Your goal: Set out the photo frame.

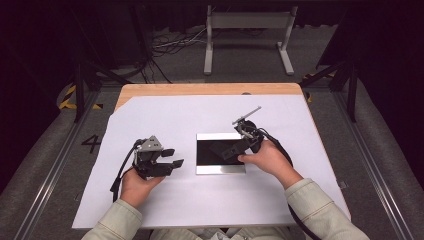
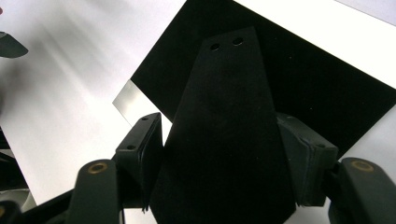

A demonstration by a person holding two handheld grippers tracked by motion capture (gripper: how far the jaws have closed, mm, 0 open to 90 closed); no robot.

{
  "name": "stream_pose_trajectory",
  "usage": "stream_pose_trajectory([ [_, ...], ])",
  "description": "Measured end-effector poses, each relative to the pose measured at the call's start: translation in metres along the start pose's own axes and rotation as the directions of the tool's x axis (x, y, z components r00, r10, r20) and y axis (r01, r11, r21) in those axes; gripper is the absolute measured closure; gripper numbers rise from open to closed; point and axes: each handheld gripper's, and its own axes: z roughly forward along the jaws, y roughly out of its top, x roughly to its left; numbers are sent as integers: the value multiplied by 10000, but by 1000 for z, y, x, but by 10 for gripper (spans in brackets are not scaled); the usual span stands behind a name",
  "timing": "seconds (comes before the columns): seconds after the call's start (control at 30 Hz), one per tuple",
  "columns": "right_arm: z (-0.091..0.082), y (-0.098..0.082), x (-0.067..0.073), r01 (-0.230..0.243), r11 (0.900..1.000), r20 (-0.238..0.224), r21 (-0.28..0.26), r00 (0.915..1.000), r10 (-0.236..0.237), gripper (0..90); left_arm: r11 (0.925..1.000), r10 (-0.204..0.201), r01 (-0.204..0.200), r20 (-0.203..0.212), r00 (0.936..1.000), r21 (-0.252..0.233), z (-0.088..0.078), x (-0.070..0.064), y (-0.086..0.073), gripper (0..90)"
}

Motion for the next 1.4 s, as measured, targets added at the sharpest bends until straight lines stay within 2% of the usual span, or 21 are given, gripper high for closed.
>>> stream_pose_trajectory([
  [0.17,-1,1,0,-52,10000,12,12,10000,52,386,10000,-17,17,12,10000,8,0,0,0,447],
  [0.73,-6,0,-3,-876,9961,-63,105,9961,877,508,10000,44,-44,-3,10000,-19,1,0,0,443],
  [1.07,-12,-1,0,-734,9973,-58,59,9973,734,580,10000,79,-79,-7,10000,-9,0,0,0,442],
  [1.4,-19,-6,9,-381,9987,-225,-334,9990,373,658,10000,63,-63,1,10000,-3,1,-1,0,441],
])
